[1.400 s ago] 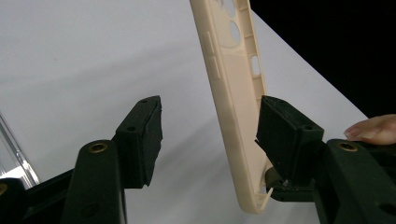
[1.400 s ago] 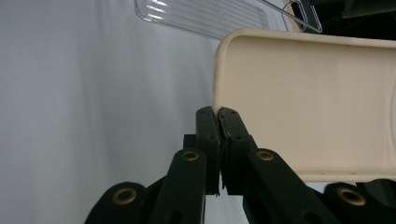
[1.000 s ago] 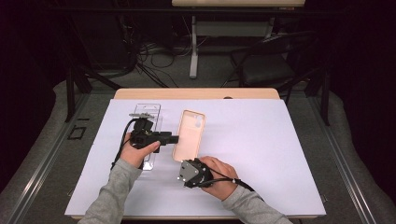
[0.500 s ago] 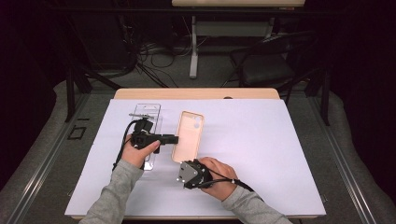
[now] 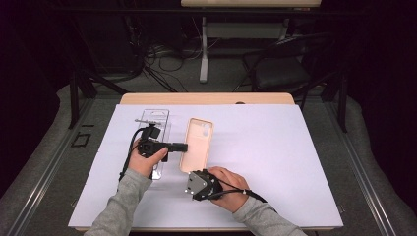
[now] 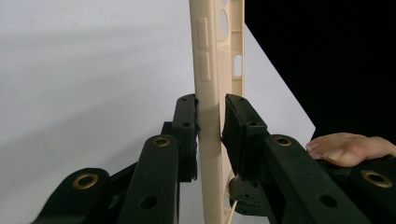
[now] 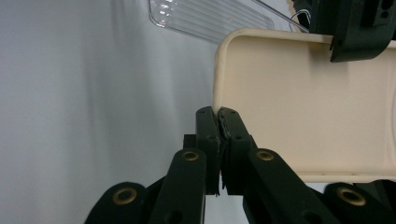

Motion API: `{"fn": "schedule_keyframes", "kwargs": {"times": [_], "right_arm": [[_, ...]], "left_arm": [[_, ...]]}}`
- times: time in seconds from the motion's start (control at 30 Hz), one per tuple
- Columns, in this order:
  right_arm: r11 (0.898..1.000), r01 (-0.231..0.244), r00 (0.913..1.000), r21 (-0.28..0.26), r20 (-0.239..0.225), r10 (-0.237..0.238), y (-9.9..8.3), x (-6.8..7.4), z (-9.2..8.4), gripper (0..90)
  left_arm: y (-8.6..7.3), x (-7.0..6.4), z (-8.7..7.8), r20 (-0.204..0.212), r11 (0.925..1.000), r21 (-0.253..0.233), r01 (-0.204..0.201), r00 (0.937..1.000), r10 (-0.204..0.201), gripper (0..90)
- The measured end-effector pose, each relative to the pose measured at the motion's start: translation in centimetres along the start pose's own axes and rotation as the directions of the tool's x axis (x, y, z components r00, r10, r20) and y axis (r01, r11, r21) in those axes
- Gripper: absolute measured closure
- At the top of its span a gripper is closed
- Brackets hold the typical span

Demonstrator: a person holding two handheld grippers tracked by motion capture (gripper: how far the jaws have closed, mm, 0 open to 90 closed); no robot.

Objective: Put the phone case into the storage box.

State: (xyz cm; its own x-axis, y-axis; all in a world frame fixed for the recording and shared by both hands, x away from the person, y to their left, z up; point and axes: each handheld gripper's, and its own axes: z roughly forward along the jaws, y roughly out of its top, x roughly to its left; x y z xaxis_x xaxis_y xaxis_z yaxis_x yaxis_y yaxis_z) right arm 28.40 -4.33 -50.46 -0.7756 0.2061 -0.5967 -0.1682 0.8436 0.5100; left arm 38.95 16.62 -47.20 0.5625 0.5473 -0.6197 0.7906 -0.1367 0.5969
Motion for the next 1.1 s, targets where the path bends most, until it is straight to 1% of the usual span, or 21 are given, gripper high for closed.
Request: {"fn": "schedule_keyframes", "kwargs": {"times": [0.07, 0.1, 0.27, 0.37, 0.5, 0.57, 0.8, 0.93, 0.97, 1.1], "right_arm": [[1.0, 0.001, 1.0, -0.001, -0.002, -0.001, 0.0, 0.02, 0.02, 88.4], [1.0, -0.021, 0.9998, 0.003, -0.002, 0.021, -0.02, 0.19, -0.01, 88.4], [1.0, -0.018, 0.9998, 0.002, -0.005, 0.018, 0.01, 0.26, 0.04, 88.3], [1.0, -0.019, 0.9998, 0.002, -0.007, 0.019, 0.03, 0.29, 0.03, 88.3], [1.0, -0.015, 0.9999, 0.003, -0.007, 0.015, 0.03, 0.28, 0.05, 88.3], [1.0, -0.017, 0.9998, 0.002, -0.006, 0.017, 0.04, 0.3, 0.05, 88.3], [1.0, -0.016, 0.9998, 0.003, -0.007, 0.016, 0.03, 0.35, 0.11, 88.3], [1.0, -0.019, 0.9998, 0.001, -0.009, 0.019, 0.0, 0.3, 0.11, 88.2], [1.0, -0.009, 0.9999, 0.0, -0.011, 0.009, -0.03, 0.23, 0.11, 88.2], [1.0, -0.014, 0.9998, 0.007, -0.015, 0.014, -0.01, 0.26, 0.09, 88.2]], "left_arm": [[-0.02, 0.02, -0.03, -0.001, 1.0, 0.001, 0.005, 1.0, -0.005, 74.8], [-0.04, 0.03, -0.02, 0.001, 1.0, 0.002, 0.008, 1.0, -0.008, 75.2], [-0.07, 0.04, -0.04, -0.008, 0.9999, 0.004, 0.013, 0.9999, -0.013, 78.1], [-0.13, 0.09, -0.08, -0.004, 0.9993, 0.004, 0.038, 0.9993, -0.038, 78.8], [-0.15, 0.15, -0.1, -0.01, 0.9992, 0.005, 0.039, 0.9992, -0.039, 79.3], [-0.2, 0.12, -0.07, -0.008, 0.9982, -0.002, 0.059, 0.9982, -0.059, 79.7], [-0.22, 0.11, -0.08, -0.014, 0.9985, -0.002, 0.055, 0.9984, -0.055, 80.3], [-0.23, 0.11, -0.15, -0.011, 0.9982, 0.0, 0.06, 0.9981, -0.06, 80.5], [-0.23, 0.11, -0.15, -0.012, 0.9982, 0.0, 0.061, 0.9981, -0.061, 80.6], [-0.25, 0.1, -0.16, -0.013, 0.9977, 0.002, 0.067, 0.9977, -0.067, 80.8]]}}
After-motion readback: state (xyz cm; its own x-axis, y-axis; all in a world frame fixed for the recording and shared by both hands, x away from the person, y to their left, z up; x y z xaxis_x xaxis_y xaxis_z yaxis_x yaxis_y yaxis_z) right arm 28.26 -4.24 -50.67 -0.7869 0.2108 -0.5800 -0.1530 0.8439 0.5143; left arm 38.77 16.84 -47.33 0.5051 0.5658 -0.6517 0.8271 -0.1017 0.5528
